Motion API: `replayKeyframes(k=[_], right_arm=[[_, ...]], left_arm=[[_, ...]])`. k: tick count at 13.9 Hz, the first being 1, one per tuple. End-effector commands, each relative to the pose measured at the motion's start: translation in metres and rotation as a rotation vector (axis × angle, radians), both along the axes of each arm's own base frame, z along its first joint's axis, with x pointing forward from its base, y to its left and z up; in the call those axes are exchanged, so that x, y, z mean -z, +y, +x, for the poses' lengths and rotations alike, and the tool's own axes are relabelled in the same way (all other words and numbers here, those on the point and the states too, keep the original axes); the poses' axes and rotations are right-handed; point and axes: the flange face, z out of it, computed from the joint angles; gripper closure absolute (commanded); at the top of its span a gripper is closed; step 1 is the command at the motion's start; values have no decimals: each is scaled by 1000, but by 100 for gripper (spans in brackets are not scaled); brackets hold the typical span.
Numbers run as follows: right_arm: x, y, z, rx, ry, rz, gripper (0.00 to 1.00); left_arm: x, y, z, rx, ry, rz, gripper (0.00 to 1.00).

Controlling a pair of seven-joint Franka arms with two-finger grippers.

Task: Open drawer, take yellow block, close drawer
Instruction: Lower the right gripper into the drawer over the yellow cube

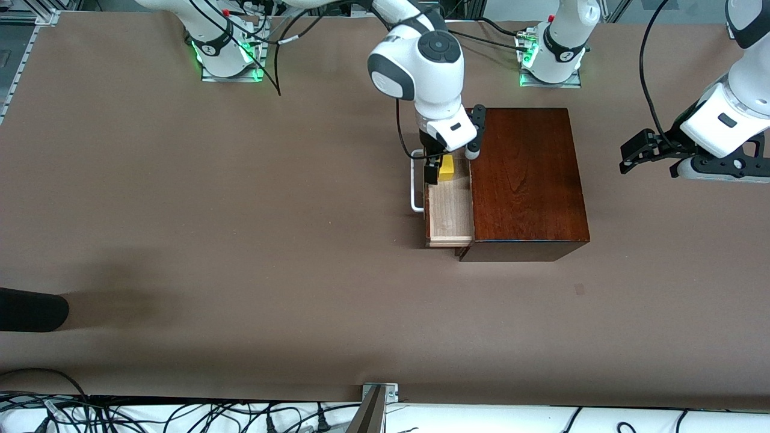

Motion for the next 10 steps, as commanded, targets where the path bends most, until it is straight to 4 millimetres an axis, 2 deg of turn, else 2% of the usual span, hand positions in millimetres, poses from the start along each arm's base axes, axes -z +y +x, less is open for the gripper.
replayKeyframes(k=[1, 5, 10], right_arm=[[-6, 16, -4, -49, -50, -8, 0], [-2, 18, -5, -53, -52, -3, 0], [24, 22, -10, -55, -37, -25, 0]], left_arm=[[-8, -1, -3, 6, -2, 1, 0], [-8, 0, -3, 4, -2, 1, 0], [-8, -1, -3, 6, -2, 1, 0]])
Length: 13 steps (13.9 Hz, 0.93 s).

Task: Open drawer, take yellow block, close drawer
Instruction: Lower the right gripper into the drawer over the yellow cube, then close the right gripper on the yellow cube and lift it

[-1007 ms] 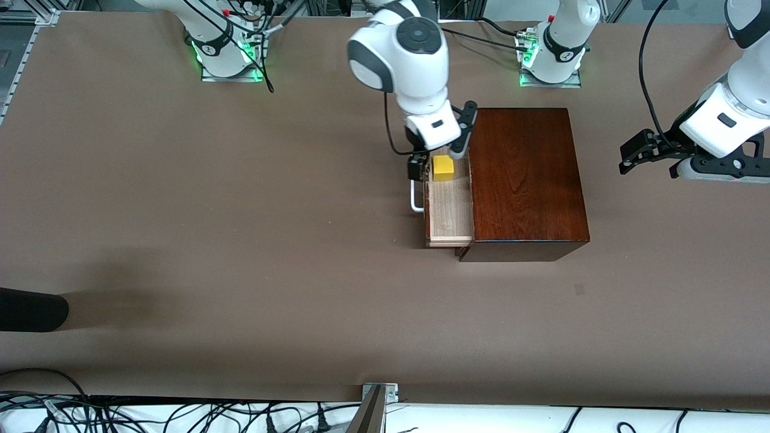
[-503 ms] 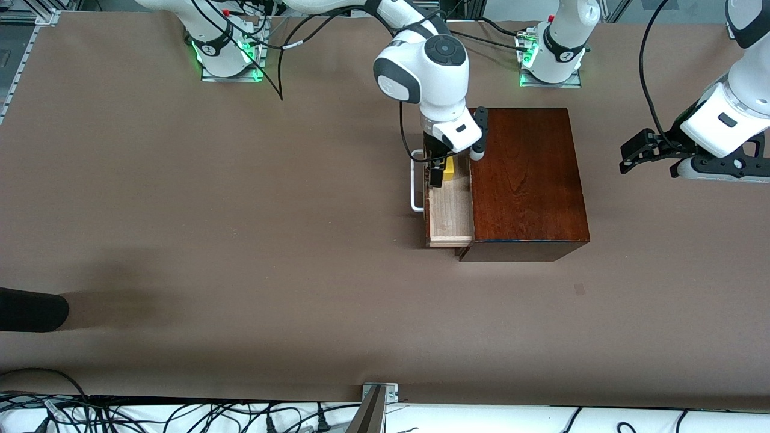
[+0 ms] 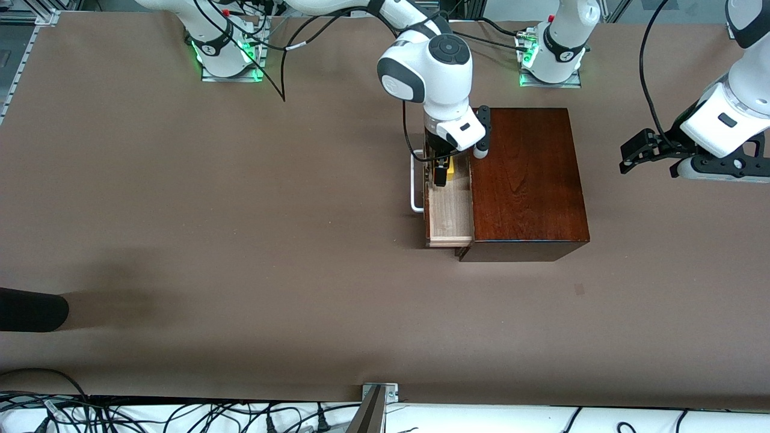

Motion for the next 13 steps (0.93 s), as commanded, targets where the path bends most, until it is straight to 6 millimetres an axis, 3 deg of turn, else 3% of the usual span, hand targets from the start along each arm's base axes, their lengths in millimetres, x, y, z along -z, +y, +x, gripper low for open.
replayKeyframes(k=[1, 4, 8, 9, 10, 12, 13], right_arm=[[10, 7, -2, -16, -17, -13, 0], [8, 9, -5, -17, -17, -12, 0], [28, 14, -10, -23, -18, -14, 3], [30, 14, -10, -23, -17, -15, 16], [30, 14, -10, -23, -16, -16, 36], [28, 11, -8, -18, -14, -29, 86], [28, 10, -7, -16, -15, -32, 100]], left_arm=[[-8, 0, -3, 5, -2, 1, 0], [-8, 0, -3, 5, -2, 1, 0], [-8, 0, -3, 5, -2, 1, 0], [-8, 0, -3, 5, -2, 1, 0], [-8, 0, -3, 5, -2, 1, 0], [-8, 0, -3, 5, -2, 1, 0], [-8, 0, -3, 5, -2, 1, 0]])
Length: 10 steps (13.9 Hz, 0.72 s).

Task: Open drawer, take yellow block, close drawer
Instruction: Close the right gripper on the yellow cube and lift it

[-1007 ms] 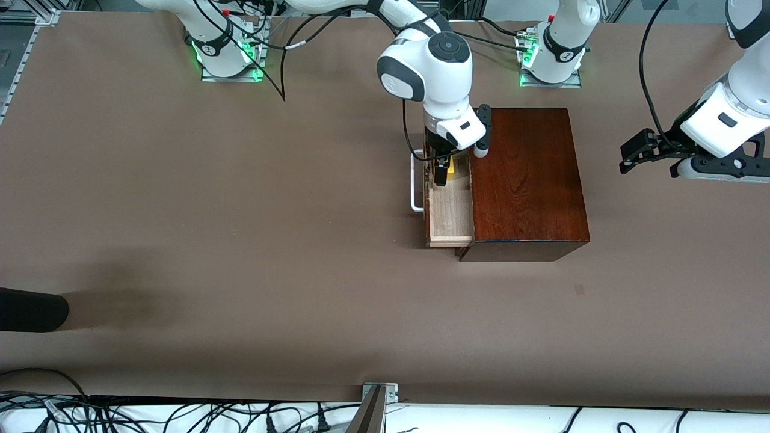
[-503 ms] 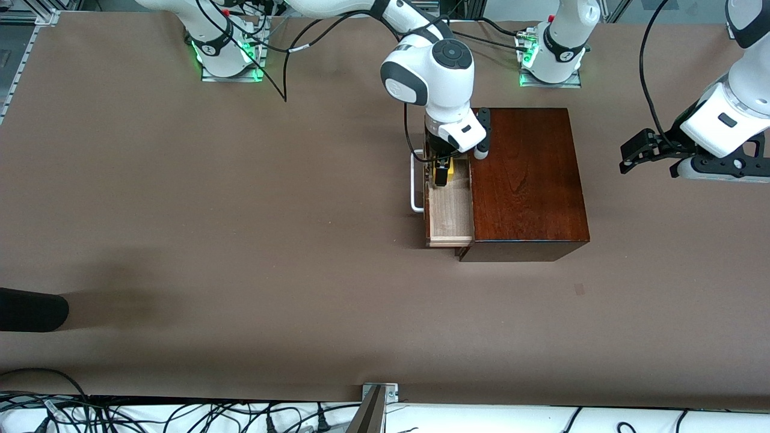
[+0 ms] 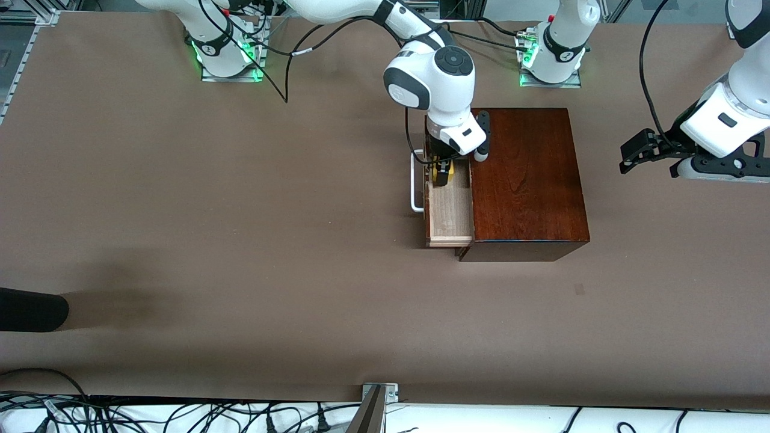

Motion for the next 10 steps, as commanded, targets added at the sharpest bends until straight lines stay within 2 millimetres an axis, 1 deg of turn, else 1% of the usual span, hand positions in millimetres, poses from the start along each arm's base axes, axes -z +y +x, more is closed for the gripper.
replayKeyframes(k=[1, 3, 6, 7, 8, 10], right_arm=[[-7, 2, 4, -6, -27, -11, 100], [-9, 3, 5, -16, -43, -10, 100], [-28, 6, 3, 1, -44, 1, 100], [-44, 7, 5, 26, -49, 18, 100], [-56, 7, 6, 48, -49, 26, 100], [-99, 5, 3, 136, -48, 73, 100]], left_arm=[[-8, -1, -3, 7, -2, 1, 0], [-8, -1, -3, 7, -3, 1, 0], [-8, -3, -3, 10, -3, 1, 0], [-8, -3, -3, 10, -3, 1, 0], [-8, -3, -4, 10, -2, 1, 0], [-8, -3, -4, 10, -2, 1, 0]])
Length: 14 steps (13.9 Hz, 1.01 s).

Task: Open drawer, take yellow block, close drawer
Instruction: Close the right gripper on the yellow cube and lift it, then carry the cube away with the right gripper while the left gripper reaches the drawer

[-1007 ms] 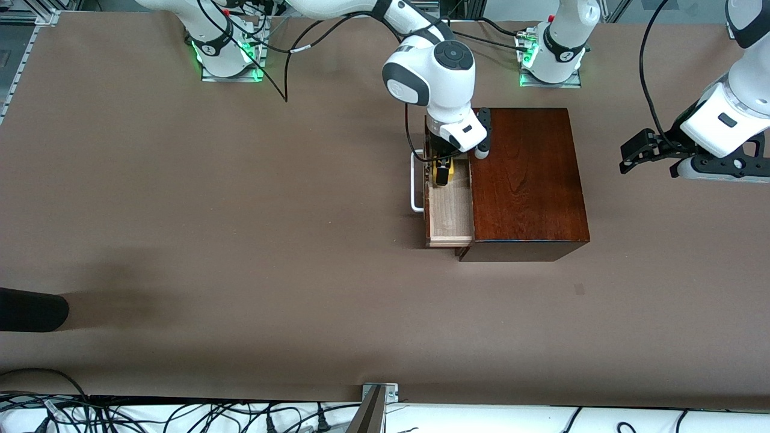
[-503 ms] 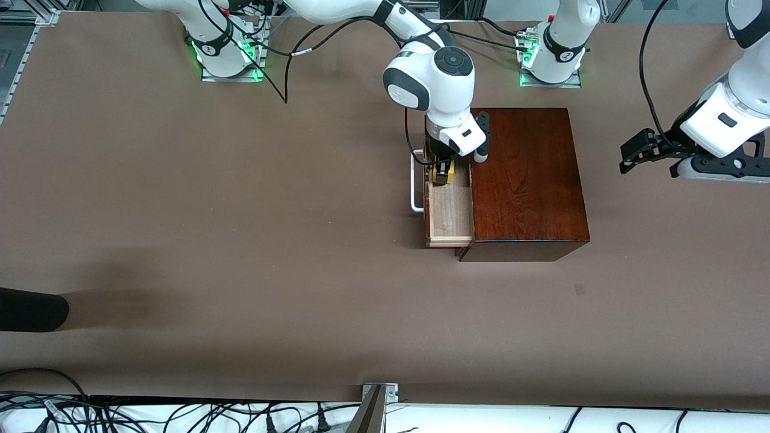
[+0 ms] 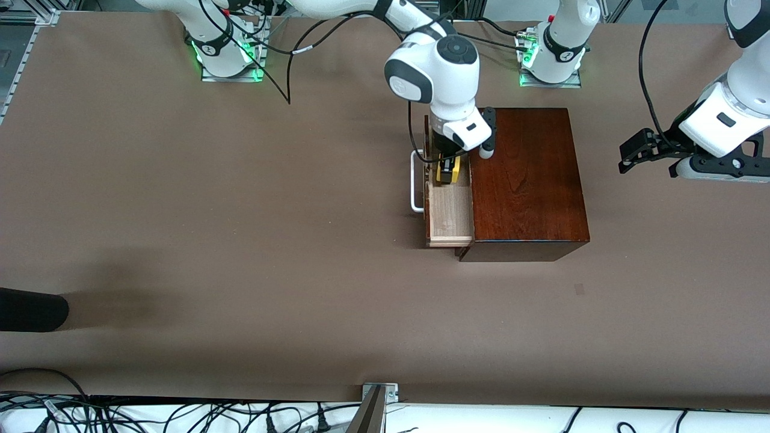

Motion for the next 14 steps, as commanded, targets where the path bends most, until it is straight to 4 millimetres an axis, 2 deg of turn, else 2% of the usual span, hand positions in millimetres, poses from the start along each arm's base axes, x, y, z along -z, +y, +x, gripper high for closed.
replayKeyframes(k=[1, 4, 6, 8, 11, 12, 14], right_arm=[[-63, -10, 0, 121, -7, 37, 100], [-108, -43, 27, 194, -7, 50, 100], [-134, -87, 63, 275, 12, 33, 100], [-147, -135, 97, 368, 75, 18, 100], [-149, -217, 162, 506, 96, 3, 100], [-142, -248, 183, 564, 90, -18, 100], [-127, -308, 210, 655, 127, -16, 100]], left_arm=[[-8, -1, -3, 6, -3, 1, 0], [-8, -1, -3, 6, -3, 1, 0], [-8, -3, -3, 9, -3, 1, 0], [-9, -2, -4, 6, -4, -4, 0], [-7, -7, -6, 12, 14, -13, 0], [-8, -12, -7, 22, 15, -13, 0], [-13, -32, -14, 63, 54, -11, 0]])
